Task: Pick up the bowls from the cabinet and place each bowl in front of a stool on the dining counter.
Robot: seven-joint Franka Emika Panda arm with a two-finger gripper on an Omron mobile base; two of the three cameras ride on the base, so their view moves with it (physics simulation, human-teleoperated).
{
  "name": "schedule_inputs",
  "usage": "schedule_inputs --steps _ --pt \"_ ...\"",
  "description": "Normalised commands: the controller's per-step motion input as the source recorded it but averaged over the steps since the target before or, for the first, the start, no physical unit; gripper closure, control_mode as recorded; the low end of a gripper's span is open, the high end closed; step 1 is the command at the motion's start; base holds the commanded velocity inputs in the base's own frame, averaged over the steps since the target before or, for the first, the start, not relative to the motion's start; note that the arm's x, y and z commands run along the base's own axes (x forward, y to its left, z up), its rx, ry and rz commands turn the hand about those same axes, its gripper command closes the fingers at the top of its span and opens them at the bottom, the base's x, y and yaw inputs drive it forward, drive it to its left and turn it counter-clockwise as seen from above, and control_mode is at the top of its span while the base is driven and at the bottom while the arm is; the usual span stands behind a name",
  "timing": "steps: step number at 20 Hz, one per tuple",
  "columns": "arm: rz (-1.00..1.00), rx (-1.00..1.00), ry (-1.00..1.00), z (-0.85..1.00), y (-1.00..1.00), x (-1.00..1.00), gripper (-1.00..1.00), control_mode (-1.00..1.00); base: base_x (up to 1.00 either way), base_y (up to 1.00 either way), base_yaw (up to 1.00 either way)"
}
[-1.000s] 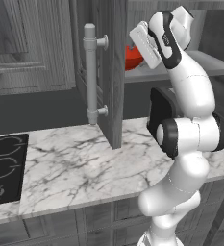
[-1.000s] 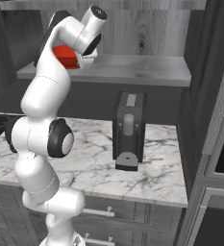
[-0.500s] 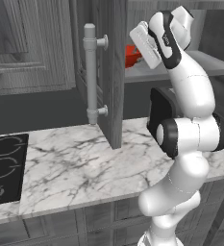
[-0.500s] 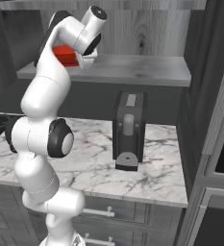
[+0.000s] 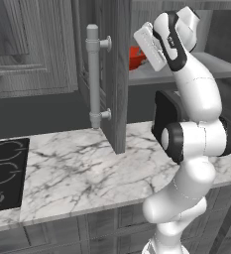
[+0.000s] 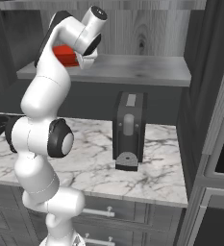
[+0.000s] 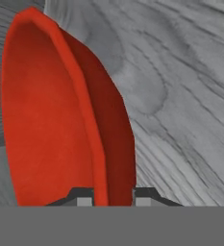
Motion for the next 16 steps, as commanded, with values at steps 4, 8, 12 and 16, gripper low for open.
schedule_inputs --steps 4,8,12,16 --pt "-0.07 0.01 -0.1 0.0 0.0 -0.04 1.0 -1.0 0.0 0.0 0.0" --pt "-0.05 0.08 -0.24 -0.02 -0.04 -0.35 1.0 -1.0 0.0 0.0 0.0" --pt "-0.05 0.09 -0.24 -0.07 -0.04 -0.5 1.0 -1.0 0.0 0.0 0.0" --pt "-0.03 0.04 -0.09 -0.12 -0.01 -0.48 1.0 -1.0 0.0 0.0 0.0"
